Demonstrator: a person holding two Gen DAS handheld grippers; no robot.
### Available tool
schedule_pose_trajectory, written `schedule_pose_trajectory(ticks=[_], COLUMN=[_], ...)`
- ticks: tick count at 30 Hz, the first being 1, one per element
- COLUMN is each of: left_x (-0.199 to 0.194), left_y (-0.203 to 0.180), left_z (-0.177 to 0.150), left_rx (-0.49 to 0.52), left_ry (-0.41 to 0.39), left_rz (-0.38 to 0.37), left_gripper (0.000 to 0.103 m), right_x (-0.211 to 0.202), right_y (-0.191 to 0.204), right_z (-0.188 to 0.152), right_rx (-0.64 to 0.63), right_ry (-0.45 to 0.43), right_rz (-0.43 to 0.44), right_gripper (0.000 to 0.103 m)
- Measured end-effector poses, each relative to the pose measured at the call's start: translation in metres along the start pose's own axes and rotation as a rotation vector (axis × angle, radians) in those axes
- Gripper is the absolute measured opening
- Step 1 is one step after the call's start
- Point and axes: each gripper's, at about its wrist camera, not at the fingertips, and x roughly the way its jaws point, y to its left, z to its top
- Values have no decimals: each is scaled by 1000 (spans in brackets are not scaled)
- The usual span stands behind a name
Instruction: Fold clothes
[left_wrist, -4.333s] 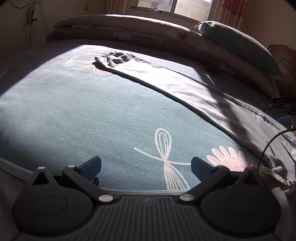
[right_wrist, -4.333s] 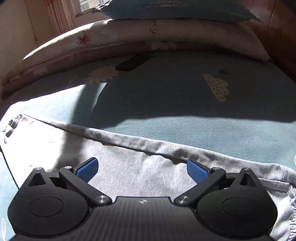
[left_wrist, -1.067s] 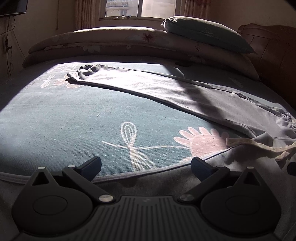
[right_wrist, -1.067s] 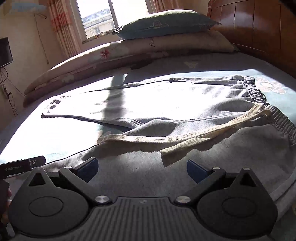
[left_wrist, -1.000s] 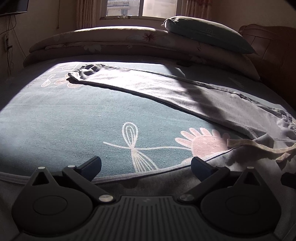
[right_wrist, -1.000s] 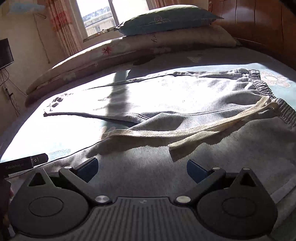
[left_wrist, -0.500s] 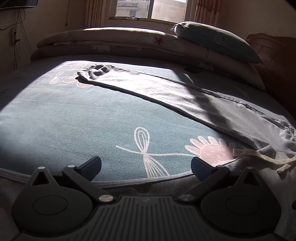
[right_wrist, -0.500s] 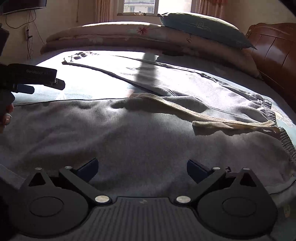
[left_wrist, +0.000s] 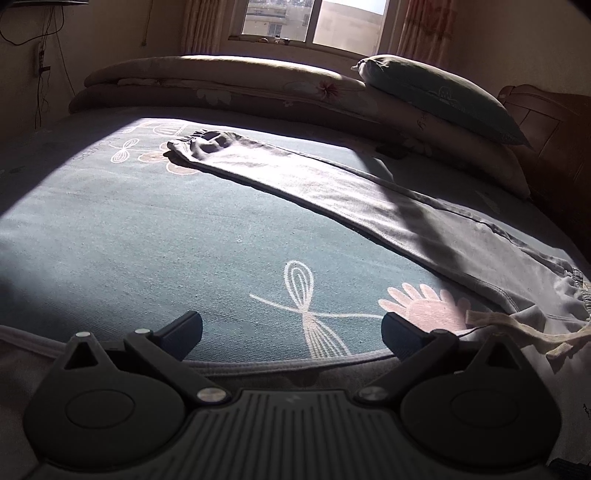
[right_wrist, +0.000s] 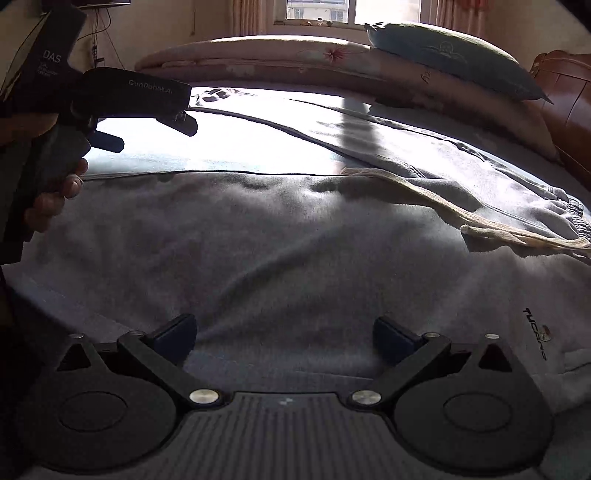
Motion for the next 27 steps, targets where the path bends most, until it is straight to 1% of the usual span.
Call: schedule_pose_trajectory(ticks=[2,3,5,7,8,9,12,14,15,17,20,27], left_x=[-1,-2,-2,0,1,1,1,0,0,0,2,1], left_y=[-3,-4,-5,-5,-5,-5,-6,-8,-9,-11,-13,-20], left_z=[-2,-4,-5,-6,-6,-7,-7,-9,-10,-11,-12,-18], left_rx=[21,30,40,43,44,42,40,50,57,74,86,98], left_ry=[-4,-7,-10,-6,-4,-1,4,0,-2,-4,0,-24], left_rz=[-1,0,4,8,10,11,7,1,0,1,6,-25], left_gripper=[102,102,102,102,102,102,102,102,102,102,102,102], right_x=[-8,-8,-7,-2,-4,-11,-26,-30,-30,-23,-20,-14], right_y=[-7,-14,-28,-39,-39,-36,-39,-48,-55,-77,-84,-98], right_z=[1,3,3,-5,-9,-16,-21,-16,-12,-3,-14,-40], right_rx=[29,59,111,149,136,96,112,118,126,176,165,139], right_ry=[-39,-39,-27,41,41,32,8,-45,-68,-77,-87,-110], right_rz=[-29,-49,-78,-77,-72,-75,-31,-75,-114,-159,-165,-179], right_gripper=[103,103,103,103,103,103,103,103,103,103,103,103])
